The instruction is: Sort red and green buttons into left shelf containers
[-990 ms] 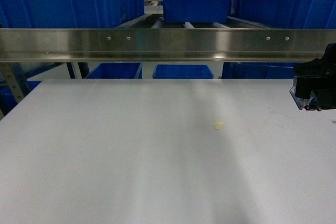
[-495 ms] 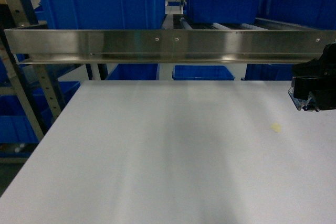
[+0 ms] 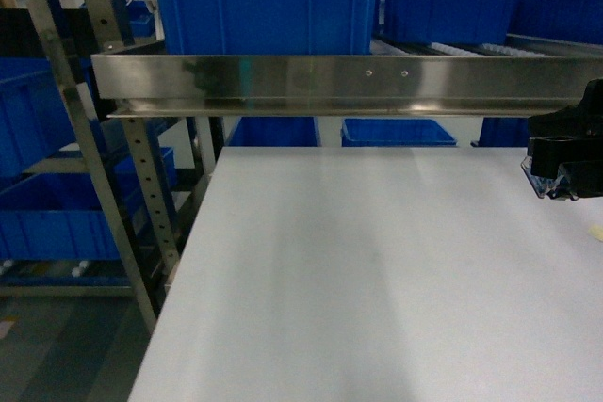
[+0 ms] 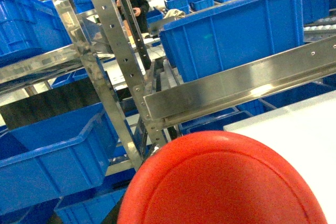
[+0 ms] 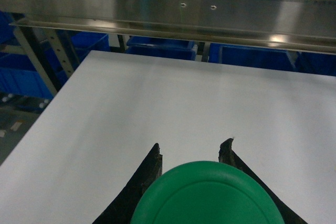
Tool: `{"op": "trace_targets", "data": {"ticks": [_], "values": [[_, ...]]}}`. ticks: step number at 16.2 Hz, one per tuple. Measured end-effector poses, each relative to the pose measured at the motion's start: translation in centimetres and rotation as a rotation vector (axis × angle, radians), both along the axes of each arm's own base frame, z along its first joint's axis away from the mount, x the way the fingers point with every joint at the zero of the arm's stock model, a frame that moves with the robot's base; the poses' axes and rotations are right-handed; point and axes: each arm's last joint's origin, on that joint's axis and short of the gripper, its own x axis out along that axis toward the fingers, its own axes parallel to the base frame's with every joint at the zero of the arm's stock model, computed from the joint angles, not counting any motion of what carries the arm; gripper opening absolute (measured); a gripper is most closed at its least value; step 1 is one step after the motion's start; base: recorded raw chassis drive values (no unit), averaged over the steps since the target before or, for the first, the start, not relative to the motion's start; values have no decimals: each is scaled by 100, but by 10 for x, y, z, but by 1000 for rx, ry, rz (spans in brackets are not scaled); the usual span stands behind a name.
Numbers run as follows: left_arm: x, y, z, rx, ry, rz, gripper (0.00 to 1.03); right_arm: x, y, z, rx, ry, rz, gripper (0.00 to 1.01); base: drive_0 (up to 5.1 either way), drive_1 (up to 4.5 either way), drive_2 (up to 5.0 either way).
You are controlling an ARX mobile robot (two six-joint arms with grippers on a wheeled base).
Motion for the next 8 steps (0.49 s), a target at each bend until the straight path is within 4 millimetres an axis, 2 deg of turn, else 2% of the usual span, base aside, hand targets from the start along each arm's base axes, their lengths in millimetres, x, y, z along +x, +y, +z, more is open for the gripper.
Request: {"op": "trace_targets", "data": {"ticks": [8], "values": [[0,0,0,0,-1,0,25,0,0,0,0,0,0,28,-499,238,238]]}}
